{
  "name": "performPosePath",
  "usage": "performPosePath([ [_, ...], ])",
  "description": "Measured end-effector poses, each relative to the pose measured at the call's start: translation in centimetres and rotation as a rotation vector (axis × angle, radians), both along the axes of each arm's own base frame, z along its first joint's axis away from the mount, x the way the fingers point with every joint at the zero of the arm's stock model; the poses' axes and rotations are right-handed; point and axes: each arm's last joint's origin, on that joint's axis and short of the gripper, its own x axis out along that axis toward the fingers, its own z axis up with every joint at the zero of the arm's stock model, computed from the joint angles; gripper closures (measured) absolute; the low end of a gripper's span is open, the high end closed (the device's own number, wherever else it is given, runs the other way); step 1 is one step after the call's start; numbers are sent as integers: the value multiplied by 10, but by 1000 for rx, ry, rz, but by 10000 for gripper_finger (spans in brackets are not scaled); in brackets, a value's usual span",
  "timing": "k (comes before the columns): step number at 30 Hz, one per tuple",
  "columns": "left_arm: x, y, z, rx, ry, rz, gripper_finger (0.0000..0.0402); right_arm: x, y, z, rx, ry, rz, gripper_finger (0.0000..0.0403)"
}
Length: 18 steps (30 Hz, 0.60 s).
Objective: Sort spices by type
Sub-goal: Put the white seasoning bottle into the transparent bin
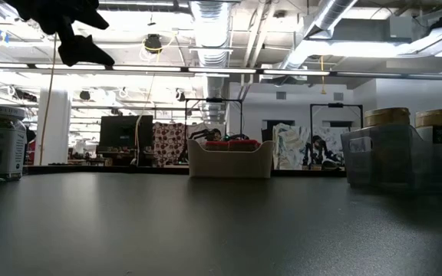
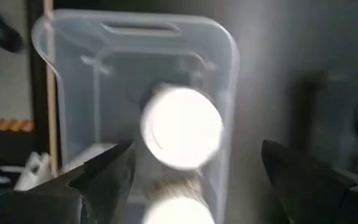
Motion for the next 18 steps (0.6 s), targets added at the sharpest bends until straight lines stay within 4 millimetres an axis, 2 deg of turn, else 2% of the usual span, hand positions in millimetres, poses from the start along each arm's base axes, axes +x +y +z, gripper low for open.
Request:
performPosePath([
  [3, 0, 0, 0, 6, 1, 12, 46, -1, -2, 13, -13, 16, -27, 31],
  [6, 0, 0, 0, 7, 3, 15, 46, 0, -3, 26, 17, 15, -143, 30],
  [8, 0, 1, -1, 8, 7, 17, 46, 4, -4, 36, 58, -3, -216, 30],
  [12, -1, 1, -2, 14, 21, 28, 46, 13, -7, 56, 117, -46, -253, 30],
  [15, -2, 2, -4, 16, 49, 54, 46, 23, -13, 64, 135, -102, -330, 31],
  [18, -5, 3, -9, 13, 100, 94, 46, 35, -25, 65, 112, -192, -478, 34],
])
